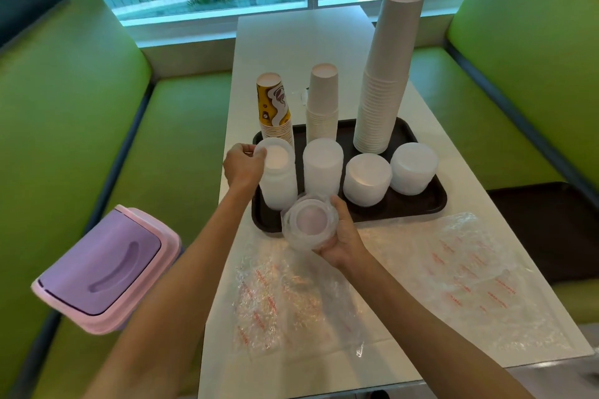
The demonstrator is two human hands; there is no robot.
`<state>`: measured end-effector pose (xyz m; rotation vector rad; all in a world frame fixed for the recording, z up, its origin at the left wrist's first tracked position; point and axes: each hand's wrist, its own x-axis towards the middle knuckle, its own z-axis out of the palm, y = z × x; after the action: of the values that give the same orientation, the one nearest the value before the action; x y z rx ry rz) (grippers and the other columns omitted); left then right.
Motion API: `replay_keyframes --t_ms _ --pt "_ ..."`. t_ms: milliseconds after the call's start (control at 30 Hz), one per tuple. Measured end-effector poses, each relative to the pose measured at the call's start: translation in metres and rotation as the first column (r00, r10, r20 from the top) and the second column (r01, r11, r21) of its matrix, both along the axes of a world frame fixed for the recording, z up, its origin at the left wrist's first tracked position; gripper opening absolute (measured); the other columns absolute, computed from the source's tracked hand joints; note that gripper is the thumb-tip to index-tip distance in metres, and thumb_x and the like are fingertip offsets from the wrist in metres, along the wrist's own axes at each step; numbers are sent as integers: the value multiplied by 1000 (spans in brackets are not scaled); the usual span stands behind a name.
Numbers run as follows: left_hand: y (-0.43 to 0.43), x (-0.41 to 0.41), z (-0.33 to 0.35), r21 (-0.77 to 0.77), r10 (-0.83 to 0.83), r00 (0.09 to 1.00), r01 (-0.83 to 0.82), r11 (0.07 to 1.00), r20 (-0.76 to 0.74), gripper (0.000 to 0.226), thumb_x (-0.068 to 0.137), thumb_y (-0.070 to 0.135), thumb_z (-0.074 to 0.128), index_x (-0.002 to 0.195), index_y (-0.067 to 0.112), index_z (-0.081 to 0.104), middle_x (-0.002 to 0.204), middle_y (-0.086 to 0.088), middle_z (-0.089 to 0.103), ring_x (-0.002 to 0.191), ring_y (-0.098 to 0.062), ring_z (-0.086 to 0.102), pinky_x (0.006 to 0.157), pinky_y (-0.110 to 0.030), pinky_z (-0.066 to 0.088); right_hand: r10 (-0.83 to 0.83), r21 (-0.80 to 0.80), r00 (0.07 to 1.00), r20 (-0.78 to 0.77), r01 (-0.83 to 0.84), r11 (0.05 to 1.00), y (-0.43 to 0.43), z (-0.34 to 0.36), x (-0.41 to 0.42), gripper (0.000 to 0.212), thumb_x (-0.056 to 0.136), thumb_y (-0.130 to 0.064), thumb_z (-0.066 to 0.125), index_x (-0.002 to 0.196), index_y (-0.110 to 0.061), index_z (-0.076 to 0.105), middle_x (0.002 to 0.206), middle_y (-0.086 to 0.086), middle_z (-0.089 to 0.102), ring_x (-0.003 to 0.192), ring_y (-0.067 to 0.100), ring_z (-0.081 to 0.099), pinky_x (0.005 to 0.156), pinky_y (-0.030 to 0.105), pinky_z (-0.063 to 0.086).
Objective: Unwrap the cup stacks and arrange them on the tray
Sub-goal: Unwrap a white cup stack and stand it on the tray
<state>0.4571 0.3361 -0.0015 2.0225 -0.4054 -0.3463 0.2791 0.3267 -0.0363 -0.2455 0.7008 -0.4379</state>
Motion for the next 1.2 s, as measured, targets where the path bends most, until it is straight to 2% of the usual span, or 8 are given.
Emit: replay_keyframes --t_ms 167,333,533,733,933,1033,1133,1200 --pt "-15 8 -13 197 -51 997 37 980 65 24 90 22 61 104 3 62 111 -14 63 99 -28 59 79 -35 48 25 -83 999 -26 -27 996 -4 0 2 53 38 -33 83 82 -9 62 83 10 58 85 24 56 88 38 46" --pt "-13 4 -17 314 -107 978 47 948 179 27 94 22 55 114 4 60 123 -17 53 107 -30 55 80 -32 42 10 -80 1000 -14 -11 997 -7 3 -4 28 63 -31 60 81 -9 61 72 7 61 70 19 58 58 27 55" --pt "-5 -9 -19 261 -327 896 253 932 299 57 93 40 55 140 10 40 144 -17 31 133 -33 33 104 -42 36 12 -75 999 -42 -15 997 -9 2 -2 29 91 -29 47 76 -9 61 67 6 63 61 17 61 52 25 54" --pt "-6 -13 -31 494 -511 811 332 803 285 76 91 54 50 149 17 20 155 -14 17 141 -35 19 108 -51 32 3 -50 997 -75 -7 999 -10 3 0 29 92 -34 46 81 -11 61 61 5 65 69 20 58 61 32 53" --pt "-6 -10 -34 576 -573 769 342 743 283 75 93 56 41 151 17 13 156 -16 14 142 -35 16 110 -52 26 -30 -25 989 -147 27 999 -13 0 -3 40 94 -46 43 93 -12 62 86 10 62 82 23 58 80 39 48" --pt "0 -15 -24 495 -533 765 326 805 362 77 93 61 36 151 16 14 155 -16 17 143 -33 16 114 -52 17 -29 17 988 -149 32 999 -15 -2 -6 42 94 -49 43 96 -12 62 90 11 63 87 24 58 93 43 46" --pt "16 -33 -8 172 -419 769 386 906 483 64 91 49 42 141 10 38 141 -16 42 130 -30 40 106 -43 36 -12 60 994 -110 19 998 -14 0 -7 36 87 -43 50 100 -11 60 90 10 60 87 23 57 91 40 46" --pt "30 -50 -2 64 -434 724 477 876 536 43 90 33 53 124 7 56 123 -14 55 114 -27 53 93 -33 48 1 87 998 -64 5 996 -12 3 -6 35 75 -37 55 97 -10 60 87 10 60 83 22 56 80 36 47"
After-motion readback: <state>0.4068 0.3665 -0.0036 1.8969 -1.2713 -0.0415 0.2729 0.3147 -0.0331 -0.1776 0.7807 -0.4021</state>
